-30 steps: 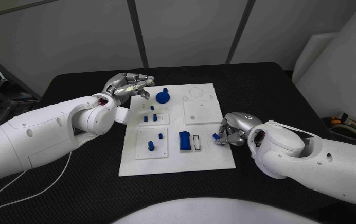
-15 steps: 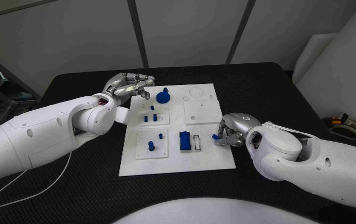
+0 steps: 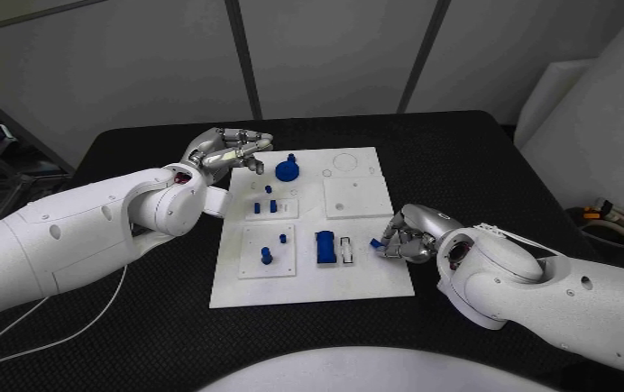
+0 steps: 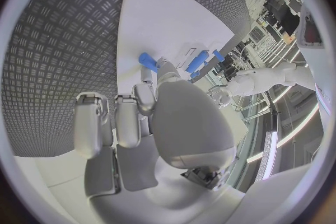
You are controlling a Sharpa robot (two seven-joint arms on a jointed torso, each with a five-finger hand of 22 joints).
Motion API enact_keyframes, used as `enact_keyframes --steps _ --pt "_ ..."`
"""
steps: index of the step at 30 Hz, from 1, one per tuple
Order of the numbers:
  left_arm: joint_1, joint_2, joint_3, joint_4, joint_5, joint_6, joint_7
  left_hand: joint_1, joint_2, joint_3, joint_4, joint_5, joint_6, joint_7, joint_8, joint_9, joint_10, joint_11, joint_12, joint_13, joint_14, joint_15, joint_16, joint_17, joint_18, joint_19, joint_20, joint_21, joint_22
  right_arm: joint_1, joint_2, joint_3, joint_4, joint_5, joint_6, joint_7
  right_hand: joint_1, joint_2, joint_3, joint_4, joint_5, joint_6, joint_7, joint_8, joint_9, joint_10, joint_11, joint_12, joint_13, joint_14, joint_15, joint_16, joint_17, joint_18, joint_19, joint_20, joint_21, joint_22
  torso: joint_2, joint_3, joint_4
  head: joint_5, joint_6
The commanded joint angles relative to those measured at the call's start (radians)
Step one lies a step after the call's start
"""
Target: Assemble the parts on the task board
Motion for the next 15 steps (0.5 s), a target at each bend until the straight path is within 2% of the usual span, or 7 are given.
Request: enact_keyframes --steps 1,5,8,15 --pt "0.001 0.001 0.001 0.001 0.002 0.01 -0.001 -0.008 0.0 0.007 0.0 -0.003 -0.008 0.0 0.006 0.002 -0.005 -0.001 0.004 0.001 -0.003 0.002 -0.007 -0.002 -0.012 -0.003 0.003 -0.006 0.001 0.002 -0.001 0.005 0.01 0.071 -0.09 0.011 0.033 0.023 0.008 -0.001 0.006 0.008 0.001 0.004 0.004 0.02 -0.015 0.007 0.001 0.058 -0.006 0.005 0.016 -0.012 0.031 -0.005 0.004 0.182 0.001 -0.0003 0.0012 0.0 0.001" --pt "0.001 0.0 0.001 0.002 0.002 0.009 -0.001 -0.008 0.0 0.007 0.0 -0.003 -0.008 0.0 0.006 0.002 -0.005 -0.001 0.004 0.001 -0.003 0.002 -0.007 -0.002 -0.012 -0.003 0.003 -0.006 0.001 0.004 0.008 0.012 0.015 0.115 -0.107 0.019 0.031 0.022 0.011 0.001 0.01 0.009 0.001 0.003 0.005 0.02 -0.015 0.006 0.0 0.058 -0.006 0.006 0.018 -0.012 0.032 -0.006 0.006 0.184 0.002 -0.0005 0.002 0.0 0.0" --pt "0.001 0.0 0.001 0.003 0.002 0.009 -0.002 -0.008 0.0 0.007 0.0 -0.003 -0.008 0.0 0.006 0.002 -0.005 -0.001 0.004 0.001 -0.003 0.002 -0.007 -0.002 -0.012 -0.003 0.003 -0.006 0.001 0.004 0.018 0.013 0.016 0.14 -0.11 0.023 0.027 0.02 0.013 0.003 0.013 0.009 0.001 0.003 0.006 0.021 -0.015 0.007 0.001 0.058 -0.006 0.006 0.018 -0.012 0.033 -0.006 0.006 0.184 0.003 0.0007 0.0005 0.003 -0.001" --pt "0.001 -0.001 0.001 0.004 0.002 0.01 -0.002 -0.008 0.0 0.008 -0.001 -0.002 -0.008 0.0 0.006 0.002 -0.006 -0.001 0.005 0.001 -0.003 0.002 -0.007 -0.002 -0.012 -0.003 0.003 -0.006 0.001 0.004 0.039 0.015 0.014 0.174 -0.12 0.036 0.012 0.016 0.016 0.014 0.018 0.011 0.001 0.001 0.009 0.023 -0.015 0.007 0.002 0.059 -0.006 0.008 0.021 -0.013 0.035 -0.006 0.008 0.186 0.002 0.0005 -0.0001 0.004 -0.003"
